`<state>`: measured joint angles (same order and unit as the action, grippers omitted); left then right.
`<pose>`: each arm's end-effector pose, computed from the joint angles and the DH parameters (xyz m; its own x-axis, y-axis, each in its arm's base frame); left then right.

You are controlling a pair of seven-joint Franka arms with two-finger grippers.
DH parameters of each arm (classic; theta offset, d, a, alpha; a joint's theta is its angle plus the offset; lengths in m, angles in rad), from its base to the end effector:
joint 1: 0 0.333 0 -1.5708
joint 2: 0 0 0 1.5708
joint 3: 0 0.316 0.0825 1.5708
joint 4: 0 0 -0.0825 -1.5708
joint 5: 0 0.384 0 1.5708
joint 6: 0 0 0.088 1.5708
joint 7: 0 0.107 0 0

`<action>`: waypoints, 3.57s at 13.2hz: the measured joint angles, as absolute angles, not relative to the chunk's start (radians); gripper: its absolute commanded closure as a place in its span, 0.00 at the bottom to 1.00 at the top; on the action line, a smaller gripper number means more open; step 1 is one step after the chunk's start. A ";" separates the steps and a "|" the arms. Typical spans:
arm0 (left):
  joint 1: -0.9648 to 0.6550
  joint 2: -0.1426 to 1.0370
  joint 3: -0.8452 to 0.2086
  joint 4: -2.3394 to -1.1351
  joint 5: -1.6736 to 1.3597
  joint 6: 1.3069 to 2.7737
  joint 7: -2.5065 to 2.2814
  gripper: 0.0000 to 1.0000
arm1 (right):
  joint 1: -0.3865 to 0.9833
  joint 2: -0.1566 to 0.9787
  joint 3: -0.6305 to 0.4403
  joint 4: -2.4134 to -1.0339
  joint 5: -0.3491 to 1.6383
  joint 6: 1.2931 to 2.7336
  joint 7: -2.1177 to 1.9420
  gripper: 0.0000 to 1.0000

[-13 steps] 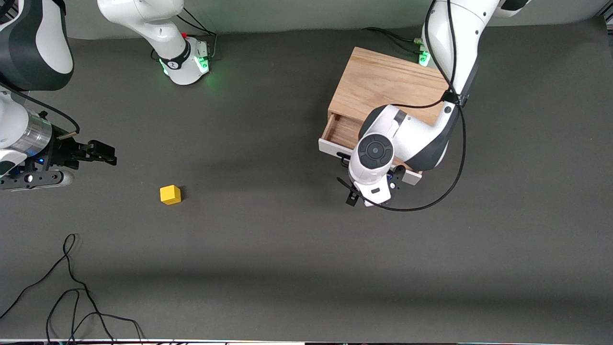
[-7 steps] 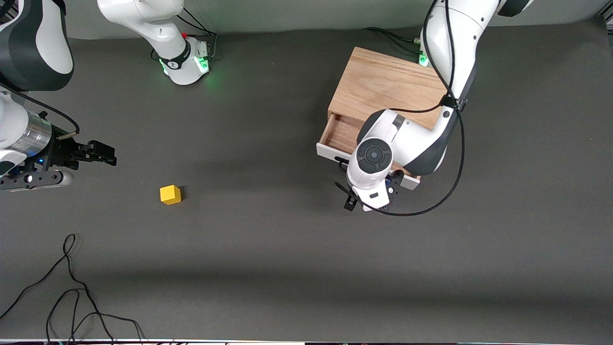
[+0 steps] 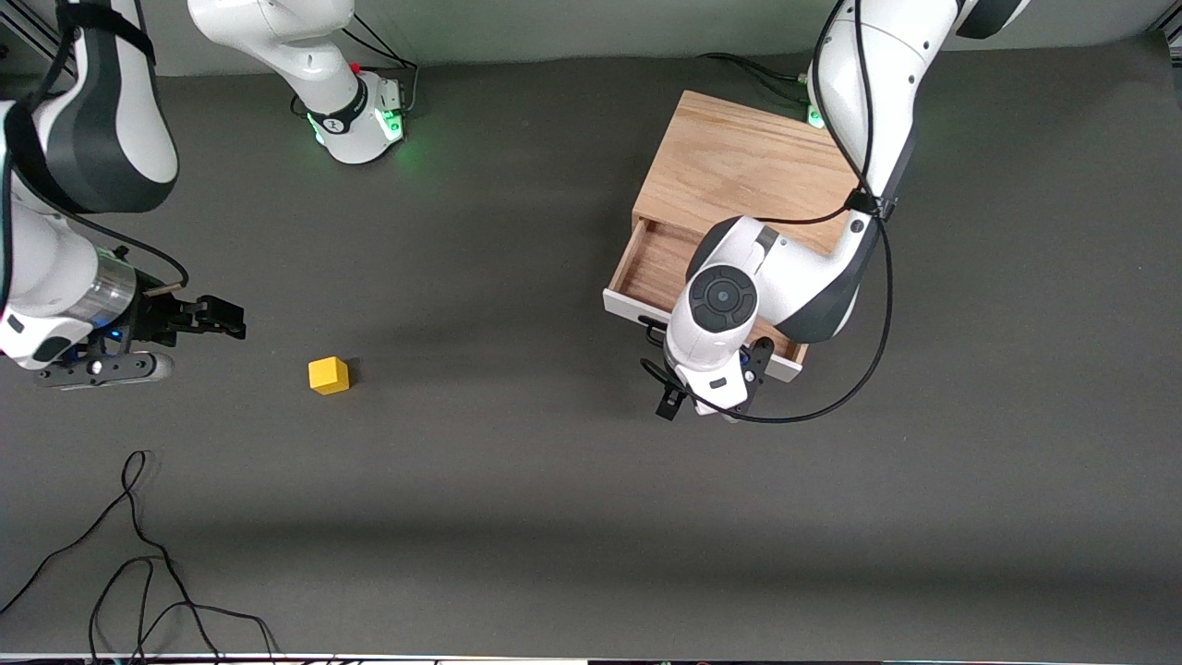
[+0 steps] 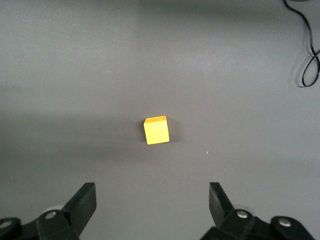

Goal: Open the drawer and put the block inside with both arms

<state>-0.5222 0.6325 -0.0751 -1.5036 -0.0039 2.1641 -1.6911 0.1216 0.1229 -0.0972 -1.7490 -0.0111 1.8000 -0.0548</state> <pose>0.5942 -0.3937 0.2996 0.4437 0.8948 -0.0508 0.8962 -0.4431 0.0233 0.5916 0.0158 0.4887 0.9940 0.0814 -0.0724 0.0830 -0.9964 0.0186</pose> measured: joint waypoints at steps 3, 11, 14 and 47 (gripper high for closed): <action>-0.522 0.636 -0.076 -1.495 0.008 2.210 -1.691 0.00 | 0.121 0.124 -0.101 -1.827 -0.011 1.897 -0.094 0.00; -0.521 0.635 -0.060 -1.417 0.024 2.214 -1.691 0.00 | 0.121 0.126 -0.102 -1.979 -0.011 2.062 -0.109 0.00; -0.473 0.612 -0.036 -1.305 0.029 2.099 -1.621 0.00 | 0.121 0.126 -0.102 -1.989 -0.011 2.072 -0.110 0.00; -0.031 0.027 -0.029 -1.652 -0.023 1.674 -0.010 0.00 | 0.124 0.389 -0.094 -2.131 0.077 2.519 -0.211 0.64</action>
<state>-0.0313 0.0266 -0.0294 -1.6522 -0.0231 1.6735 -0.0102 0.1237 0.3894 -0.0943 -2.1306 0.0768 2.5185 -0.2112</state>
